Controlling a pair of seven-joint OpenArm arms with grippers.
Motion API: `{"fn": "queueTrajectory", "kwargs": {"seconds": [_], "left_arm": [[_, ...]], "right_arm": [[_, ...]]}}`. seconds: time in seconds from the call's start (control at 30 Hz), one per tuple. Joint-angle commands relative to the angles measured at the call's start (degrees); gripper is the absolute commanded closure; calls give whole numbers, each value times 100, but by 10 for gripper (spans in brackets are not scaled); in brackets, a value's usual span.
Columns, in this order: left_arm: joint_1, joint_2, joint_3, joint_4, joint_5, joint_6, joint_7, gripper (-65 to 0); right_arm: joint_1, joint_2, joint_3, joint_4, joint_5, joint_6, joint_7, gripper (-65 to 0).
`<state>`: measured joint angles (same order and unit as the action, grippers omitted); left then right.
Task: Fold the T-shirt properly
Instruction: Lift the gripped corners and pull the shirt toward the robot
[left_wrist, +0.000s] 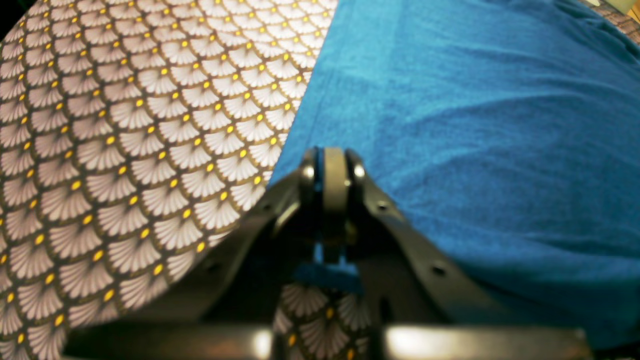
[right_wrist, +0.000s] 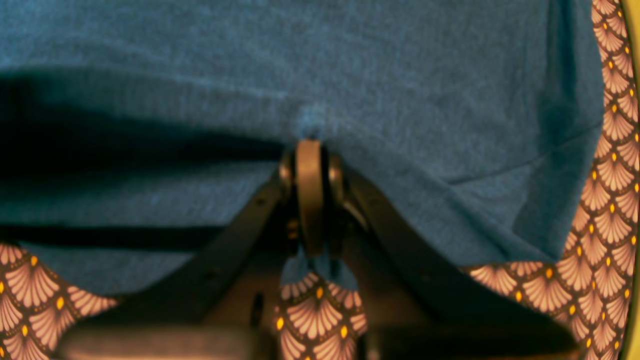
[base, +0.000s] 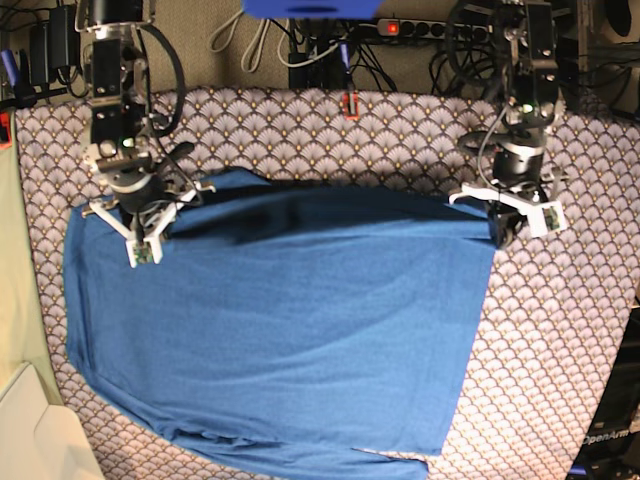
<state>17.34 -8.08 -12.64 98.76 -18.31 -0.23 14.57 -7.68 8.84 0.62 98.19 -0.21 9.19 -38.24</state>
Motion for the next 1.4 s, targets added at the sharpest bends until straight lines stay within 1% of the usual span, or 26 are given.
{"fn": "queueTrajectory", "kwargs": {"seconds": [0.0,0.17,0.37,0.8,0.97,1.1,1.37], "left_arm": [[-42,-50,-23,89,-2,-8,-160,-8],[-121,-58,-23,89,6,-8,-160,-8],[-174,-76,-32,-87,6,1,-160,-8],[-315,-76,-32,-175,6,1,-160,-8],[-350,-76,-32,-324,6,1,-160,-8],[-499,-85,-32,-474,6,1,-160,-8],[-526,-85,-32,-527,6,-8,-160,-10]], "right_arm": [[61,43,12,84,-10,-18,118,0],[157,43,-260,84,-10,-18,127,0],[316,26,-348,66,-10,-18,127,0],[799,43,-357,-417,-10,-18,162,0],[887,43,-374,-417,-10,-18,171,0],[948,43,-550,-531,-10,-18,162,0],[957,43,-550,-610,-10,-18,171,0]]}}
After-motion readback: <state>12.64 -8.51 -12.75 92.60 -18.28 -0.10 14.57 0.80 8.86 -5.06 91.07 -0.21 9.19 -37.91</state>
